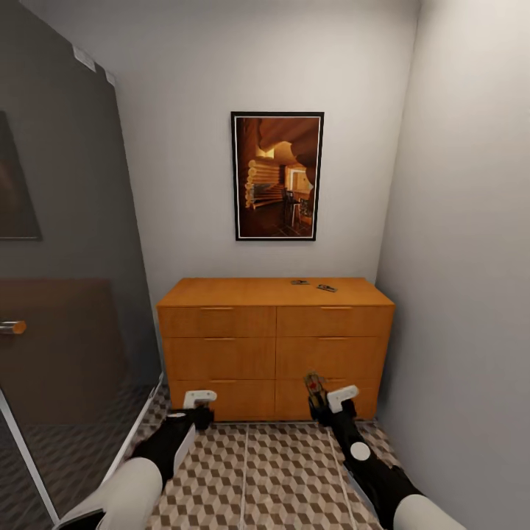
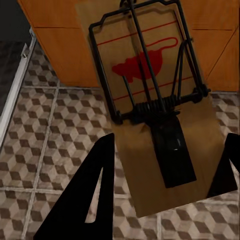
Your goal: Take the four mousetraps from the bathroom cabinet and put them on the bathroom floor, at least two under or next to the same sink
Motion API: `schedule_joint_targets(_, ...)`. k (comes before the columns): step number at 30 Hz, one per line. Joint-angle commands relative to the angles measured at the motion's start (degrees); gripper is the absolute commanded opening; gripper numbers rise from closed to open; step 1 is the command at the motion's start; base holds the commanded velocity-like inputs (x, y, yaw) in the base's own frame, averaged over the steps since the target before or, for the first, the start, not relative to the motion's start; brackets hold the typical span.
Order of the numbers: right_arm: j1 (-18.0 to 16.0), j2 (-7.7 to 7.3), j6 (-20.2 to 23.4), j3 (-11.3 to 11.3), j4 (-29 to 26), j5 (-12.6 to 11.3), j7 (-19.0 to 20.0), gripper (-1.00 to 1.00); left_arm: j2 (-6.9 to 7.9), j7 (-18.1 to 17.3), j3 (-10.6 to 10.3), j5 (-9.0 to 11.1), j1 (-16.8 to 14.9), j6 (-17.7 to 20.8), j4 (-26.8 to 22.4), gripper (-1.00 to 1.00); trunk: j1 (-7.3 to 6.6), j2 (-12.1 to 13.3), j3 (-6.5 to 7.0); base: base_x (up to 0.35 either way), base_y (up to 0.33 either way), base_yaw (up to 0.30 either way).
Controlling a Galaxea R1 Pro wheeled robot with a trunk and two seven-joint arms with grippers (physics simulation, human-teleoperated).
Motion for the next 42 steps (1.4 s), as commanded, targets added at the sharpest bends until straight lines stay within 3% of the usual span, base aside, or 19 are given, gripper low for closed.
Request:
schedule_joint_targets(1,-0.06,-0.02,-0.08,1.09,0.06,0.22,-0.35,-1.00,-0.06,0.02,0.30,-0.51,-0.03,-0.69,0.29,-1.00,0.00,-0.04,-0.07,0.000,0.000,0.000)
schedule_joint_targets(4,-0.04,0.02,-0.10,3.34,0.08,0.61,0.08,-1.00,0.07,0.20,0.30,-0.60,-0.03,-3.87,2.51,-1.00,0.00,-0.04,-0.07,0.000,0.000,0.000)
schedule_joint_targets(7,0.13,-0.11,-0.23,3.55,0.09,0.57,0.13,-1.00,0.92,0.07,0.35,-0.70,0.13,-4.70,4.70,-1.00,0.00,-0.04,-0.07,0.000,0.000,0.000)
schedule_joint_targets(10,1.42,-0.32,-2.78,2.63,0.13,0.28,0.06,-1.00,4.62,-1.38,0.30,-0.56,0.42,-9.04,9.81,-1.00,0.00,-0.04,-0.07,0.000,0.000,0.000)
schedule_joint_targets(15,3.86,-0.38,-6.64,0.56,0.27,-0.78,-0.01,-1.00,6.57,-4.06,0.27,-0.73,1.18,-16.45,17.16,-1.00,0.00,-0.04,-0.07,0.000,0.000,0.000)
schedule_joint_targets(17,5.38,-0.43,-7.48,-0.55,0.34,-1.53,-0.02,-1.00,8.40,-4.73,0.23,-0.72,1.98,-22.84,20.73,-1.00,0.00,-0.04,-0.07,0.000,0.000,0.000)
schedule_joint_targets(18,5.84,-0.45,-7.71,-1.14,0.55,-1.89,-0.02,-1.00,9.30,-4.93,0.21,-0.69,2.41,-26.06,21.64,-1.00,0.00,-0.04,-0.07,0.000,0.000,0.000)
schedule_joint_targets(22,6.55,-0.47,-8.57,-2.57,2.18,-2.68,-0.02,-1.00,10.77,-5.17,0.20,-0.64,4.23,-32.41,22.92,-1.00,0.00,-0.04,-0.07,0.000,0.000,0.000)
schedule_joint_targets(34,6.92,-0.39,-10.70,-2.96,3.41,-2.93,-0.04,-1.00,11.09,-4.93,0.22,-0.57,5.85,-34.50,23.26,-1.00,0.00,-0.04,-0.07,0.000,0.000,0.007)
schedule_joint_targets(42,6.92,-0.38,-10.70,-2.96,3.42,-2.98,-0.11,-1.00,11.01,-4.94,0.20,-0.55,6.01,-34.50,23.26,-1.00,0.00,-0.04,-0.07,0.000,0.000,0.220)
